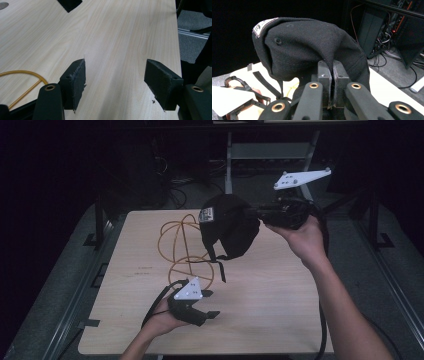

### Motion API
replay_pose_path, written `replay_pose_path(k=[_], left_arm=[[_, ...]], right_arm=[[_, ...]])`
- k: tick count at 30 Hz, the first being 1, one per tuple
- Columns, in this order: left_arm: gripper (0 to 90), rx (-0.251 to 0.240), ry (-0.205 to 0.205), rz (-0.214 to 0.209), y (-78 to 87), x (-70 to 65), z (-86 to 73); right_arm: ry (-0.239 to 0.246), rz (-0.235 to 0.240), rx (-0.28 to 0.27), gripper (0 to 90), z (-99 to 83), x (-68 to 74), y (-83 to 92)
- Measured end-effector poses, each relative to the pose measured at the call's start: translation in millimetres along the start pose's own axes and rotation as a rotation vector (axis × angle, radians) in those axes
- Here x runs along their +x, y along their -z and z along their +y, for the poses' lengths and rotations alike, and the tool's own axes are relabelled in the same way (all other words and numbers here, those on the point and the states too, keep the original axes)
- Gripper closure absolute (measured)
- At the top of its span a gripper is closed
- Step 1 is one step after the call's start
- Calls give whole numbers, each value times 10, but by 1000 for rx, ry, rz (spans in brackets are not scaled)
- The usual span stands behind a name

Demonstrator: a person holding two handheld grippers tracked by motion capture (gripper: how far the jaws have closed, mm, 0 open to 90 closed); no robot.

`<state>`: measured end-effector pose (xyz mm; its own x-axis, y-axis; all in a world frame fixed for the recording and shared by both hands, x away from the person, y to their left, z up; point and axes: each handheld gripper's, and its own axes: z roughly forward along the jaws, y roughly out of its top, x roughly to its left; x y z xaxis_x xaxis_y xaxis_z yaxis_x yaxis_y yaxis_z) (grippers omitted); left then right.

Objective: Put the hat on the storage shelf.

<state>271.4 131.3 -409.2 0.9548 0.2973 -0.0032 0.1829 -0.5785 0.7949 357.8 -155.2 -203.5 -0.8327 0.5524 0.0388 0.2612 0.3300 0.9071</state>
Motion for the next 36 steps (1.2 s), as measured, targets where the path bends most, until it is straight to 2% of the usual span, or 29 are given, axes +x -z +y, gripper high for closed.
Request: replay_pose_path(k=[11, 14, 18, 19, 22, 30, 36], left_arm=[[334, -6, -10, -2, 11, 1, 5], [334, -9, -13, -1, 16, 5, 5], [334, -17, -11, 2, 27, 4, 11], [334, -29, 4, -2, 34, -4, 14], [334, -33, -2, -6, 42, -5, 25], [334, -36, -9, -10, 37, 0, 28], [334, -31, -18, -13, 47, 2, 32]], right_arm=[[19, 32, -2, 868, 226, 83, -218], [38, 48, 3, 868, 314, 128, -302], [52, 63, 4, 868, 404, 171, -381], [55, 66, 5, 868, 426, 181, -401], [65, 78, 7, 868, 486, 210, -460], [71, 106, 18, 865, 584, 267, -616], [75, 129, 27, 864, 649, 332, -820]])
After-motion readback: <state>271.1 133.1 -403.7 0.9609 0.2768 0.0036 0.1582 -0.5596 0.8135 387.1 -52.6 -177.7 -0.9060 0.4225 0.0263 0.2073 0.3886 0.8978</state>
